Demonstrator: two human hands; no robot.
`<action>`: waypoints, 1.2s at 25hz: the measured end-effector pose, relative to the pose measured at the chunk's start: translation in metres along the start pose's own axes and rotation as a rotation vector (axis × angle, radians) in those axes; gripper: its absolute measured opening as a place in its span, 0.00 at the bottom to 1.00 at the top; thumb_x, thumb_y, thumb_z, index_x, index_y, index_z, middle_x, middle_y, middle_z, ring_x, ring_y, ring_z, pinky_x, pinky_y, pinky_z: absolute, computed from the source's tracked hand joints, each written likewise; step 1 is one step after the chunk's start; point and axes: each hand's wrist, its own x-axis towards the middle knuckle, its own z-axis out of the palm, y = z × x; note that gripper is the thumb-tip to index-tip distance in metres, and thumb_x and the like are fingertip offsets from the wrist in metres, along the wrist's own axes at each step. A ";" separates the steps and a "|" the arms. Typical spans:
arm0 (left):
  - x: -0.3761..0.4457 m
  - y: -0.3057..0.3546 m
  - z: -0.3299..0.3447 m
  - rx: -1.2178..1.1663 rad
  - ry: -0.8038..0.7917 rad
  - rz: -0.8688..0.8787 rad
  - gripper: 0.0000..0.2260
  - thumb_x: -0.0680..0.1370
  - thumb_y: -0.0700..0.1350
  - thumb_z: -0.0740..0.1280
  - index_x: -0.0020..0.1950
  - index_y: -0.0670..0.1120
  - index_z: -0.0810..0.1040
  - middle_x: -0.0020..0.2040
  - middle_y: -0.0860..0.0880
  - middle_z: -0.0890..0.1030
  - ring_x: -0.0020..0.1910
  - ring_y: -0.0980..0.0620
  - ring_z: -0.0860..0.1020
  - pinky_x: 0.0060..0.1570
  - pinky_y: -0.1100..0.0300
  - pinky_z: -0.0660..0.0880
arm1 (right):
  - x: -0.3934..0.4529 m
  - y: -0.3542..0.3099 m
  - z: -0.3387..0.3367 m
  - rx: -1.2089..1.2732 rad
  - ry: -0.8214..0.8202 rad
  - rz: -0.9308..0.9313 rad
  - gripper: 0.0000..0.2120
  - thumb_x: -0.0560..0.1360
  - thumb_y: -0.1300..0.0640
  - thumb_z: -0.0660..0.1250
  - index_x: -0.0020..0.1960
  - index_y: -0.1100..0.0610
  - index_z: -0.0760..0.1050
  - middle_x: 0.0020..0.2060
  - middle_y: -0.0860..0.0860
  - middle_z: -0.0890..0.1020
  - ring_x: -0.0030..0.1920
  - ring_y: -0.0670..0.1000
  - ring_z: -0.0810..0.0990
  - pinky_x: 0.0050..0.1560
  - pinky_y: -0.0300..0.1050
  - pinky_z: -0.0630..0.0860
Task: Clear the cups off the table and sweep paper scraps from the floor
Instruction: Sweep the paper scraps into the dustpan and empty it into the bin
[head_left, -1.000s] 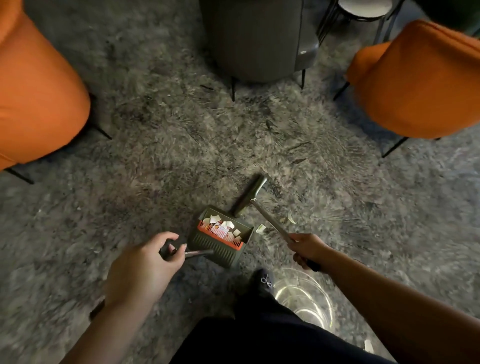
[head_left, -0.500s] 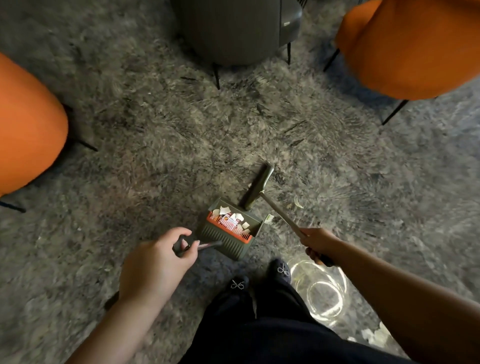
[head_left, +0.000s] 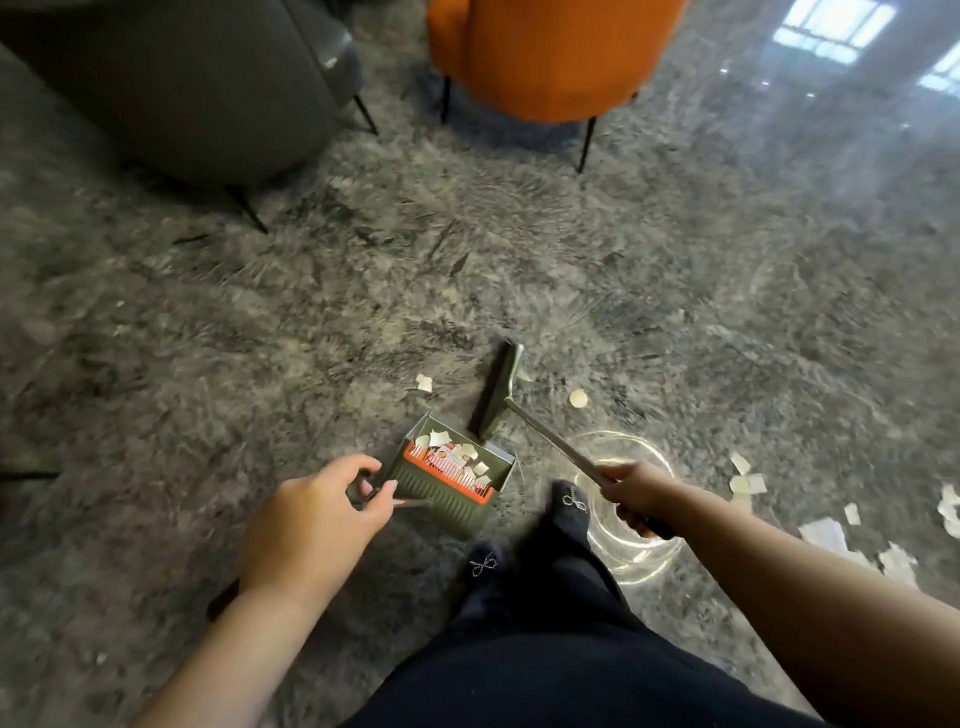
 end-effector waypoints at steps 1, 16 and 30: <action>0.002 0.005 0.000 0.003 -0.018 0.015 0.11 0.65 0.55 0.77 0.44 0.58 0.80 0.26 0.59 0.76 0.27 0.48 0.79 0.26 0.66 0.65 | -0.004 0.007 -0.002 0.029 0.016 0.010 0.22 0.78 0.63 0.59 0.68 0.45 0.72 0.27 0.54 0.69 0.22 0.49 0.64 0.23 0.37 0.62; 0.022 0.102 0.030 0.016 -0.199 0.192 0.09 0.67 0.58 0.75 0.45 0.60 0.81 0.23 0.65 0.66 0.27 0.49 0.74 0.26 0.66 0.64 | -0.063 0.129 -0.055 0.476 0.160 0.244 0.21 0.79 0.65 0.59 0.68 0.47 0.72 0.27 0.52 0.68 0.20 0.46 0.64 0.20 0.34 0.62; 0.033 0.051 0.020 0.045 -0.142 0.072 0.10 0.69 0.61 0.71 0.47 0.60 0.81 0.33 0.52 0.82 0.31 0.45 0.78 0.31 0.60 0.73 | -0.078 0.084 -0.028 0.450 0.136 0.062 0.24 0.79 0.62 0.62 0.74 0.55 0.62 0.28 0.54 0.68 0.23 0.49 0.64 0.22 0.38 0.61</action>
